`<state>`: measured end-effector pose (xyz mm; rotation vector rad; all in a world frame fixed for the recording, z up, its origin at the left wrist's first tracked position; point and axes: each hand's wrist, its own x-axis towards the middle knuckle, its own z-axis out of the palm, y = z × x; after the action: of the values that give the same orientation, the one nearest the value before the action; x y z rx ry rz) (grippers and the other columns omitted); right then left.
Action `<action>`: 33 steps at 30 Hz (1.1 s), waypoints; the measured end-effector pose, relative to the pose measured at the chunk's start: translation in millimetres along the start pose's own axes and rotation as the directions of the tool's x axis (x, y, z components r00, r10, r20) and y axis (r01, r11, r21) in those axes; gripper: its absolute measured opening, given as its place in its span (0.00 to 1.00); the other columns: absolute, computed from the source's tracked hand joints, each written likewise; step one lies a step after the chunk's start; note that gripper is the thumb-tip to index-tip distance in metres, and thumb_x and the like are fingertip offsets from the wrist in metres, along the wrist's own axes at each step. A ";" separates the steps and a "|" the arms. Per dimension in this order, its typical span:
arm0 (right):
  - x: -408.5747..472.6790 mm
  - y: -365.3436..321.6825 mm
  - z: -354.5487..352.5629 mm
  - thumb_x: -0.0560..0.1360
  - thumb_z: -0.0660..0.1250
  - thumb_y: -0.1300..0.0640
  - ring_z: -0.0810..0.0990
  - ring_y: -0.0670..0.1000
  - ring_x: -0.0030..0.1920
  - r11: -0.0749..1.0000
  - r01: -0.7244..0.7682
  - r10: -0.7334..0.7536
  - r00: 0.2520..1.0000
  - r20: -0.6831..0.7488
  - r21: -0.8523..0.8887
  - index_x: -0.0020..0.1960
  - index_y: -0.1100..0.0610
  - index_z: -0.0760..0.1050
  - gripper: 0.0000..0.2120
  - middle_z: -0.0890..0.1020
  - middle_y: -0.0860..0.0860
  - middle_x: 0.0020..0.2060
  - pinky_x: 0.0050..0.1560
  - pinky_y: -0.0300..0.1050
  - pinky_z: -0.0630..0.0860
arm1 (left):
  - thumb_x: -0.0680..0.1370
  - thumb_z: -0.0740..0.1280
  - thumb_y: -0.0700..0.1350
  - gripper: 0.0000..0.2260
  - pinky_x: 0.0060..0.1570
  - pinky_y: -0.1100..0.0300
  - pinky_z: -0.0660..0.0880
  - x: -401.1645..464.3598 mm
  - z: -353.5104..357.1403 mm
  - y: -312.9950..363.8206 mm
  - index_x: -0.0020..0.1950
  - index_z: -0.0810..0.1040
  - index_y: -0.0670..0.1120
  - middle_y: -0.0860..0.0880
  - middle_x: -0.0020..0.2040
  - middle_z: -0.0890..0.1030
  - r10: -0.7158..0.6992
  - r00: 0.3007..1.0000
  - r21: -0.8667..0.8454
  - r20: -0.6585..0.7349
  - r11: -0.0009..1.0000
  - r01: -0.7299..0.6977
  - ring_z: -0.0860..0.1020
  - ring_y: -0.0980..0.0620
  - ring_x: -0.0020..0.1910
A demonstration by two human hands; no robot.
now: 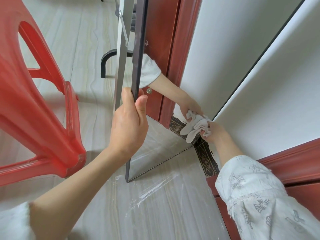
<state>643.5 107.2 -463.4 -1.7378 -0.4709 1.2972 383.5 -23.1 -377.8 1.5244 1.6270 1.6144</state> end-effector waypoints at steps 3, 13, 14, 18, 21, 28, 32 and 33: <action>-2.6 8.8 -3.7 0.77 0.58 0.60 0.73 0.47 0.36 0.998 -0.002 0.002 1.000 -0.002 -0.058 0.47 0.56 0.69 0.02 0.73 0.52 0.46 0.30 0.36 0.75 | 0.72 0.43 0.65 0.21 0.24 0.64 0.62 0.6 -0.1 0.8 0.45 0.60 0.47 0.53 0.27 0.64 -0.003 1.000 -0.007 -0.002 1.000 0.003 0.67 0.56 0.24; -80.0 -14.3 -8.1 0.74 0.63 0.61 0.77 0.55 0.44 0.998 0.066 -0.066 0.997 -0.032 0.003 0.65 0.64 0.68 0.20 0.76 0.58 0.53 0.39 0.44 0.75 | 0.75 0.44 0.59 0.17 0.34 0.56 0.64 -2.8 -9.5 12.6 0.49 0.59 0.46 0.52 0.46 0.74 -0.080 0.990 0.042 0.114 0.996 0.075 0.72 0.48 0.33; -94.0 -21.5 -7.5 0.74 0.64 0.60 0.76 0.55 0.45 0.994 0.107 -0.105 0.993 -0.058 0.030 0.62 0.64 0.70 0.18 0.77 0.58 0.53 0.38 0.44 0.74 | 0.77 0.44 0.58 0.17 0.36 0.55 0.66 -3.2 -12.0 14.4 0.50 0.60 0.45 0.52 0.47 0.74 -0.092 0.987 0.057 0.135 0.995 0.085 0.73 0.47 0.35; -160.0 -57.9 2.7 0.73 0.64 0.62 0.76 0.51 0.42 0.935 0.349 -0.346 0.937 -0.053 0.069 0.45 0.54 0.71 0.05 0.76 0.50 0.42 0.36 0.41 0.72 | 0.81 0.48 0.53 0.10 0.42 0.56 0.66 -0.6 -25.1 21.4 0.49 0.59 0.47 0.53 0.55 0.73 -0.142 0.958 0.095 0.249 0.988 0.122 0.74 0.45 0.45; -208.8 -81.9 12.3 0.72 0.64 0.65 0.75 0.49 0.42 0.830 0.558 -0.556 0.829 0.048 -0.024 0.49 0.54 0.71 0.09 0.76 0.48 0.41 0.43 0.41 0.72 | 0.81 0.50 0.53 0.09 0.41 0.52 0.69 1.6 -36.6 27.2 0.42 0.60 0.52 0.51 0.47 0.76 -0.176 0.934 0.124 0.311 0.982 0.144 0.75 0.43 0.42; -266.5 -109.5 22.9 0.72 0.61 0.69 0.75 0.47 0.42 0.554 0.829 -0.825 0.559 0.082 -0.071 0.48 0.47 0.69 0.17 0.77 0.52 0.45 0.43 0.34 0.72 | 0.81 0.50 0.53 0.14 0.36 0.52 0.66 8.9 -57.1 41.3 0.42 0.65 0.46 0.48 0.30 0.70 -0.204 0.919 0.192 0.338 0.971 0.144 0.69 0.47 0.31; -274.3 -116.7 32.5 0.73 0.59 0.70 0.72 0.46 0.37 0.474 0.871 -0.872 0.485 0.065 -0.132 0.66 0.54 0.67 0.24 0.72 0.56 0.38 0.41 0.22 0.68 | 0.81 0.52 0.50 0.09 0.32 0.57 0.65 14.5 -63.6 56.4 0.48 0.69 0.49 0.52 0.29 0.70 -0.122 0.967 0.100 0.224 0.990 0.101 0.70 0.51 0.32; -273.2 -119.4 36.3 0.73 0.58 0.71 0.70 0.45 0.35 0.450 0.877 -0.882 0.466 0.066 -0.169 0.69 0.55 0.65 0.26 0.72 0.53 0.36 0.40 0.22 0.67 | 0.81 0.53 0.50 0.08 0.35 0.58 0.65 15.9 -64.2 60.8 0.49 0.70 0.50 0.53 0.32 0.72 -0.110 0.972 0.067 0.206 0.993 0.098 0.72 0.53 0.34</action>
<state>530.7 -14.0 -212.7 -1.2740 -1.3136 0.4368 348.4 -54.3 -301.1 1.5517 1.6193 1.3155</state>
